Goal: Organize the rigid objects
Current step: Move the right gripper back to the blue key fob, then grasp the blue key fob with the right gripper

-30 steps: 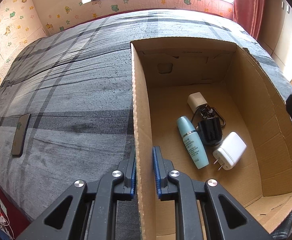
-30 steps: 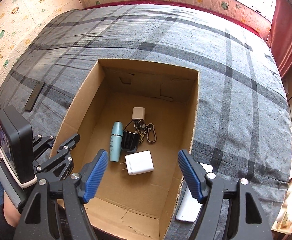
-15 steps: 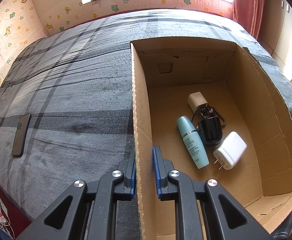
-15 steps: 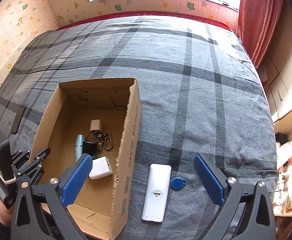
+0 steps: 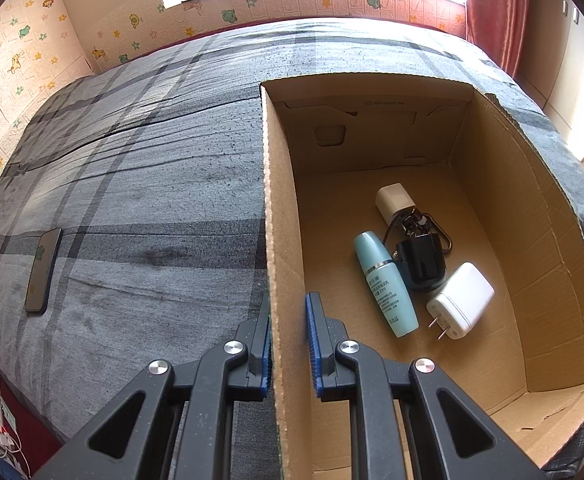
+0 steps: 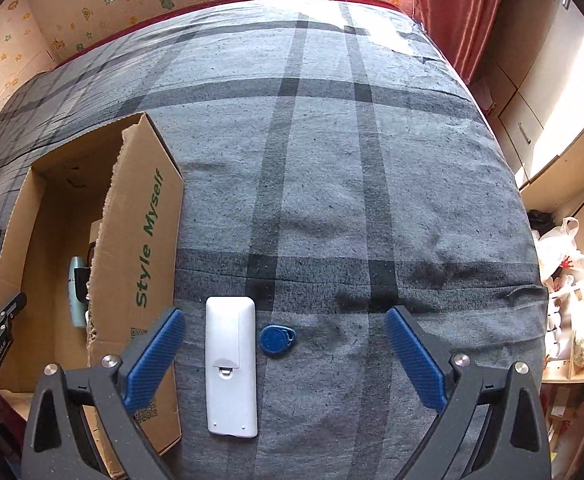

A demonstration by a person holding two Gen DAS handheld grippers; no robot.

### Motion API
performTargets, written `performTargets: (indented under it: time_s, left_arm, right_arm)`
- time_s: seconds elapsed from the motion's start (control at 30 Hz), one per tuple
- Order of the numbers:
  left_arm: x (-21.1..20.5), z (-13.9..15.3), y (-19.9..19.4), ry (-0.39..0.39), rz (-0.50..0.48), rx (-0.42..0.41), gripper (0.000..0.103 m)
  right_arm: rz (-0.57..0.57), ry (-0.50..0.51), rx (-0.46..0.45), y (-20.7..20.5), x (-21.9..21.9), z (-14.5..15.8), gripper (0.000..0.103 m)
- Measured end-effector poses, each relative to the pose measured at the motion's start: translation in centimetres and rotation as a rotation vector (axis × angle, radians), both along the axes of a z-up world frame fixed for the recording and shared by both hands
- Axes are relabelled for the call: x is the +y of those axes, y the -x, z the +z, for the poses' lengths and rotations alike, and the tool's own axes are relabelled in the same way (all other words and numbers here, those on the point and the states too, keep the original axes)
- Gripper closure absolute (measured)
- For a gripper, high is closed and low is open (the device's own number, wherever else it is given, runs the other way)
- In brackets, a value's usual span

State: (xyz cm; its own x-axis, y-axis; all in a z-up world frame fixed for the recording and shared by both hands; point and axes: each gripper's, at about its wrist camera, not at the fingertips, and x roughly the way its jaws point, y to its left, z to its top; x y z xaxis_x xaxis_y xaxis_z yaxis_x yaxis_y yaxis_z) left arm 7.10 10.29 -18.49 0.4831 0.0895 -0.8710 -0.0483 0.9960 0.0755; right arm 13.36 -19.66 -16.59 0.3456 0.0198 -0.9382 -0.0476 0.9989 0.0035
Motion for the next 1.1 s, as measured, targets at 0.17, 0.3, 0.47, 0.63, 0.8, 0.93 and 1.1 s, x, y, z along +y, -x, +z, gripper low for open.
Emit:
performTargets:
  time_s: [0.17,0.3,0.47,0.63,0.8,0.93,1.1]
  left_arm:
    - [0.0,0.0,0.0,-0.004,-0.002,0.0,0.087]
    - [0.0,0.0,0.0,-0.005,-0.002,0.0,0.087]
    - [0.0,0.0,0.0,-0.005,-0.003,0.0,0.087]
    - [0.0,0.0,0.0,-0.006,-0.003,0.0,0.087]
    - [0.0,-0.1,0.0,-0.006,-0.004,0.0,0.087]
    - [0.0,-0.1,0.0,-0.007,-0.003,0.0,0.086]
    - [0.0,-0.1,0.1,-0.009,-0.003,0.0,0.087]
  right_arm:
    - [-0.023,-0.029,0.055,0.0,-0.7,-1.9,0.017]
    - [-0.05,-0.06,0.092,-0.2,-1.0,-3.4,0.025]
    - [-0.064,-0.07,0.133,-0.5,-0.9,-5.2,0.033]
    - [-0.073,-0.084,0.175,-1.0,-0.7,-7.0,0.043]
    - [-0.101,-0.097,0.202,-1.5,-0.9,-8.5,0.048]
    - [-0.109,-0.093,0.205,-1.7,-0.9,-9.0,0.052]
    - [-0.082,-0.077,0.219,-2.0,0.1,-9.7,0.073]
